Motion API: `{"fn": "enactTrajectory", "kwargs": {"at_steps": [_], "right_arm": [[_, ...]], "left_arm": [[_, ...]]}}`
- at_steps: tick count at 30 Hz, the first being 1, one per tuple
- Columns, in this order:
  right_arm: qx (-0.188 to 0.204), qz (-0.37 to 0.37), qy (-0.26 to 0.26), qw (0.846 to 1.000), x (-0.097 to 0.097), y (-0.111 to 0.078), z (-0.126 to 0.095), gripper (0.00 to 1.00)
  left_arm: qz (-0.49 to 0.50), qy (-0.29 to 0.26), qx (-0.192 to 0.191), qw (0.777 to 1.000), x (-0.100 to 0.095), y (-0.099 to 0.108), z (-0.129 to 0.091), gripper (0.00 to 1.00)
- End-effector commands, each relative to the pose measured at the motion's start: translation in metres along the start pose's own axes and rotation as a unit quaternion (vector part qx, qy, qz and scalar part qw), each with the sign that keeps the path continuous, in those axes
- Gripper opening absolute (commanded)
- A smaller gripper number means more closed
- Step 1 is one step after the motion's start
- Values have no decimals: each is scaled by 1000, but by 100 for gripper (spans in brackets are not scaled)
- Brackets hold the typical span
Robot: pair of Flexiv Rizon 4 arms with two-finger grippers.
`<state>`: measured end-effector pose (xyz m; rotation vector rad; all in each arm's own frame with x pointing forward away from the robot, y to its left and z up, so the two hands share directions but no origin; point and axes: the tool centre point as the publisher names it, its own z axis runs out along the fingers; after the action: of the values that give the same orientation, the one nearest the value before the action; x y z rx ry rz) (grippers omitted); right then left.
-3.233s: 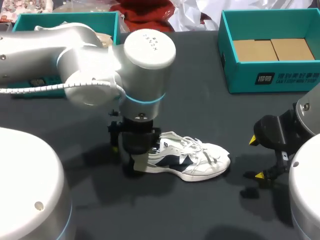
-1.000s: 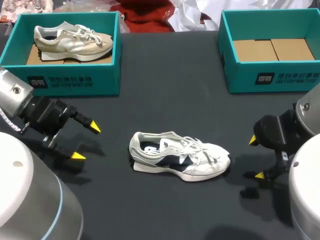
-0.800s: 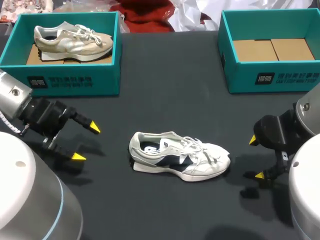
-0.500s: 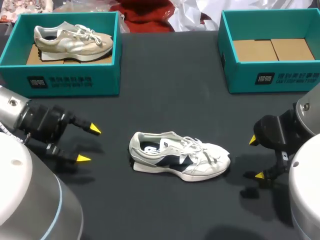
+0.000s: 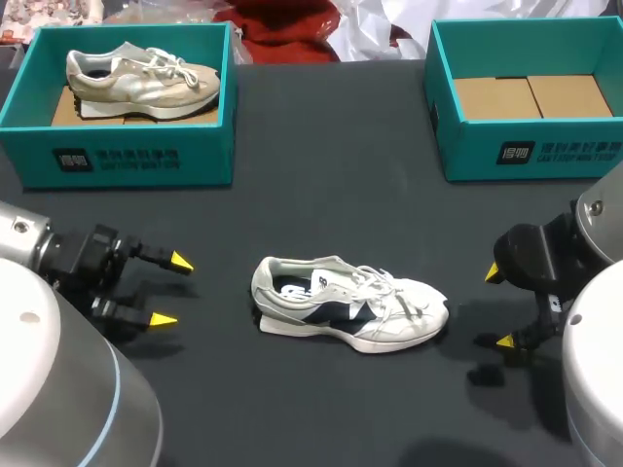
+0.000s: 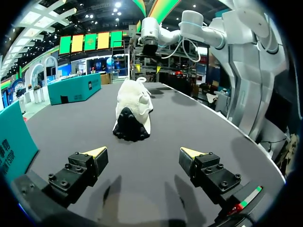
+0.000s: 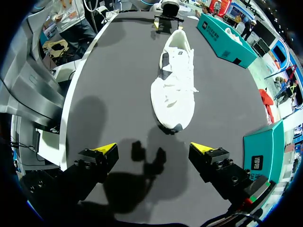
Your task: Take the shoe out of the shoebox, open the shoe tongue, remove and reinsert the insole, then place the shoe into the shoebox
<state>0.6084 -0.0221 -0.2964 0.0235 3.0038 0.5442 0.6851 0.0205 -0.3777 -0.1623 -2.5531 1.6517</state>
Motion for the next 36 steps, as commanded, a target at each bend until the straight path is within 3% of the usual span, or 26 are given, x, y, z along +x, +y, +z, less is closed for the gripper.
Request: {"fn": "enactTrajectory", "kwargs": {"at_steps": [1, 4, 7, 13, 23, 36], "right_arm": [[1, 0, -2, 1000, 2, 0, 0, 100], [1, 0, -2, 1000, 2, 0, 0, 100], [1, 0, -2, 1000, 2, 0, 0, 100], [1, 0, -2, 1000, 2, 0, 0, 100], [1, 0, -2, 1000, 2, 0, 0, 100], [1, 0, -2, 1000, 2, 0, 0, 100]], "left_arm": [[0, 12, 1, 1000, -5, 2, 0, 100], [16, -12, -4, 1000, -5, 4, 2, 100], [3, -21, 29, 999, -12, 13, 6, 100], [-2, -36, 46, 998, -18, 19, 9, 100], [9, -33, 47, 998, -15, 14, 12, 100], [20, -29, 66, 997, -13, -5, 47, 100]]}}
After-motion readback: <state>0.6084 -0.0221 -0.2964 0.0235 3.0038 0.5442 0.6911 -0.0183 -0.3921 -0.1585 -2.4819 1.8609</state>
